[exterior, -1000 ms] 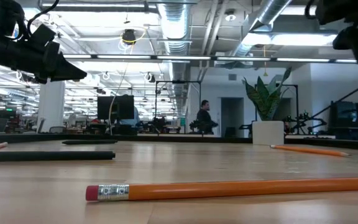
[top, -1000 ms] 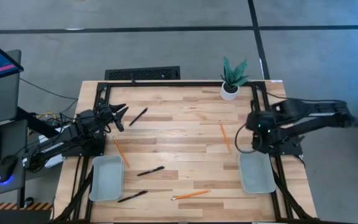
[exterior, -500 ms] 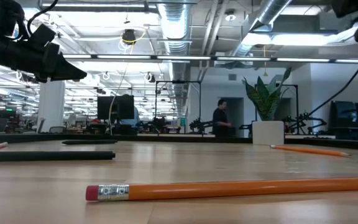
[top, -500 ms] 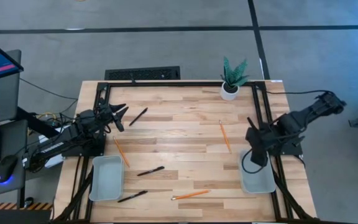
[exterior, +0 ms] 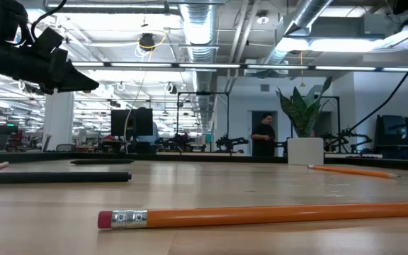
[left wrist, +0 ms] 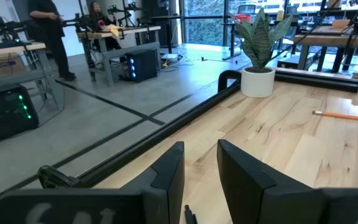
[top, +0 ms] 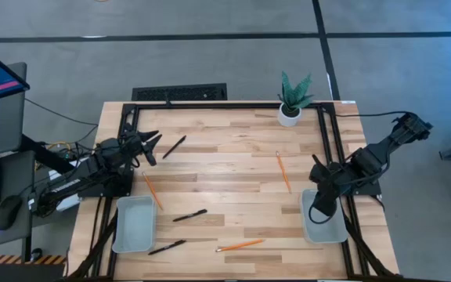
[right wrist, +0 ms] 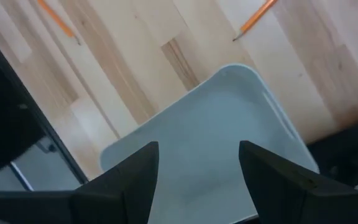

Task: Sort pens & pencils
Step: Move the right gray bin to the top center of the table

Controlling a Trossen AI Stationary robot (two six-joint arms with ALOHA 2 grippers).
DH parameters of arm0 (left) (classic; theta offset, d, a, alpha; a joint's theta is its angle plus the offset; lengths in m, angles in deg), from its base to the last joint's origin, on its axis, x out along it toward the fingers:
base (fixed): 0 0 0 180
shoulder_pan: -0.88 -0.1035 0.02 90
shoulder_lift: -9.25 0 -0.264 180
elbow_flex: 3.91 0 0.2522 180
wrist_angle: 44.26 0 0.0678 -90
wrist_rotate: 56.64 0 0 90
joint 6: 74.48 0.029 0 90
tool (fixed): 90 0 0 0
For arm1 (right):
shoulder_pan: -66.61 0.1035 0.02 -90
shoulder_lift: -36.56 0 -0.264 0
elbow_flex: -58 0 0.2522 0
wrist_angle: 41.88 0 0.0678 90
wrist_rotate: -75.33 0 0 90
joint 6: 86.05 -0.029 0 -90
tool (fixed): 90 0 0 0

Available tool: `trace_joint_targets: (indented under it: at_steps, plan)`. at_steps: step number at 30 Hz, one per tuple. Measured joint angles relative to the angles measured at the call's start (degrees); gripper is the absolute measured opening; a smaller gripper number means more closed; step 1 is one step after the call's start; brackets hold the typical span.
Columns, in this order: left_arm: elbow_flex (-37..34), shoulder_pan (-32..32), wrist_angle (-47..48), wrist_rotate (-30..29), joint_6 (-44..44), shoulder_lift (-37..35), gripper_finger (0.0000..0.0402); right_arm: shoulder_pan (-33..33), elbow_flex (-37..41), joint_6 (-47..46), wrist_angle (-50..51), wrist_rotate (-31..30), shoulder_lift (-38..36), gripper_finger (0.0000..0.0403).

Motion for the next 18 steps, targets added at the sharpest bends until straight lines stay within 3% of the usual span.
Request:
trace_joint_targets:
  at_steps: [5,11,18]
  plan:
    - [0.00,0.01,0.02,0.01,-0.04,-0.01,0.0087,2.69,0.00,-7.90,1.07,5.69,0.43,0.0246]
    - [0.00,0.02,0.00,0.00,-0.39,-0.02,0.0087,6.72,0.00,-36.05,2.60,5.86,0.40,0.0246]
    - [0.00,0.01,0.02,0.00,-0.81,-0.02,0.0087,13.88,0.00,-57.13,5.68,5.70,3.15,0.0246]
